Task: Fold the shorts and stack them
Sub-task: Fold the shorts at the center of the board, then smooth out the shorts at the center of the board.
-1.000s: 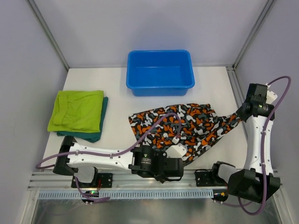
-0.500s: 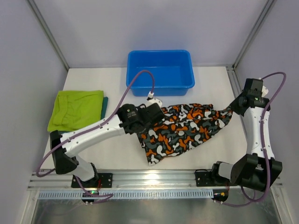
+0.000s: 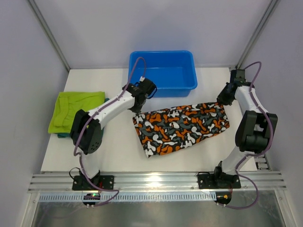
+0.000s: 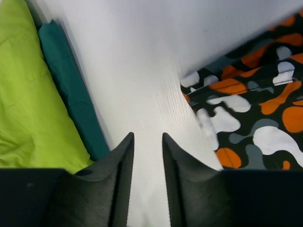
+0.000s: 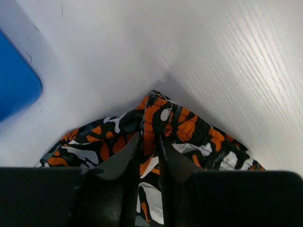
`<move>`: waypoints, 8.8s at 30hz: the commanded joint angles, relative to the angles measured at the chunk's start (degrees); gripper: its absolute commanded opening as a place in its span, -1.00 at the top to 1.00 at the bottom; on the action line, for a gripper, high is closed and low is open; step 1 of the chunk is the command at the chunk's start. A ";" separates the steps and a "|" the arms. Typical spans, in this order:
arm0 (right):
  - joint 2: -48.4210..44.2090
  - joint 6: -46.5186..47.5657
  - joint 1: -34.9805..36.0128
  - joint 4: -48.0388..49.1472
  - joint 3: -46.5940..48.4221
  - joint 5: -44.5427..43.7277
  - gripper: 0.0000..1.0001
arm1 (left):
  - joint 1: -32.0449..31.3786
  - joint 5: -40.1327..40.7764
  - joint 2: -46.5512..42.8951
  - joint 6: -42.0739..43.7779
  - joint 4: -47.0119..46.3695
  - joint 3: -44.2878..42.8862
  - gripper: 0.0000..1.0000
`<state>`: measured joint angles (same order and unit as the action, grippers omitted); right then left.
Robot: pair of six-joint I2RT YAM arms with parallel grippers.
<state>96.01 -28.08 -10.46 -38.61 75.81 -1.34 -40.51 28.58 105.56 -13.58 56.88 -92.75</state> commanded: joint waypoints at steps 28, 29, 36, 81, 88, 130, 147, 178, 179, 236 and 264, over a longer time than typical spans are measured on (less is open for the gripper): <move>-18.57 3.83 -3.95 3.79 -22.71 0.47 0.04 | 7.29 -28.23 -6.51 -5.84 -19.26 18.57 -0.11; -18.49 3.30 -4.13 4.85 -23.59 2.81 0.04 | 7.55 -28.23 -5.81 -6.19 -19.70 18.83 -0.11; -13.66 2.94 -4.22 10.48 -26.15 -1.52 0.10 | 8.78 -25.24 2.19 -6.37 -22.34 17.25 0.51; -22.97 4.08 -4.83 10.92 -31.87 2.57 0.09 | -8.71 -27.02 -27.86 -24.82 -33.33 44.24 -0.08; -22.27 4.08 -4.92 11.45 -31.69 2.49 0.09 | -8.71 -28.23 -23.74 -26.67 -35.88 44.59 -0.08; -18.14 3.55 -6.15 15.76 -34.24 -4.19 0.05 | -6.86 -20.67 -12.05 -32.56 -44.49 42.30 0.18; -18.31 5.04 -7.73 15.40 -33.36 -2.71 0.05 | 0.08 -19.68 -13.72 -23.00 -33.66 35.45 0.83; -20.25 4.08 -7.21 14.44 -35.21 -4.98 -0.02 | -10.99 -16.45 -16.71 -28.43 -46.70 47.93 0.51; -20.16 4.08 -7.21 14.18 -34.94 -5.85 -0.02 | -10.99 -16.36 -16.53 -28.08 -45.64 47.14 0.79; -0.47 21.13 -2.81 13.82 -11.29 17.34 0.31 | 11.86 -39.39 -9.41 -16.47 -29.60 19.26 -0.07; -6.00 16.56 -5.71 16.45 -16.13 18.39 -0.20 | 19.59 -34.12 12.21 -10.94 -28.41 12.69 -0.09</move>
<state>90.67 -9.80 -15.27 -26.55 61.47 13.23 -24.34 -9.26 113.62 -27.70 25.58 -77.71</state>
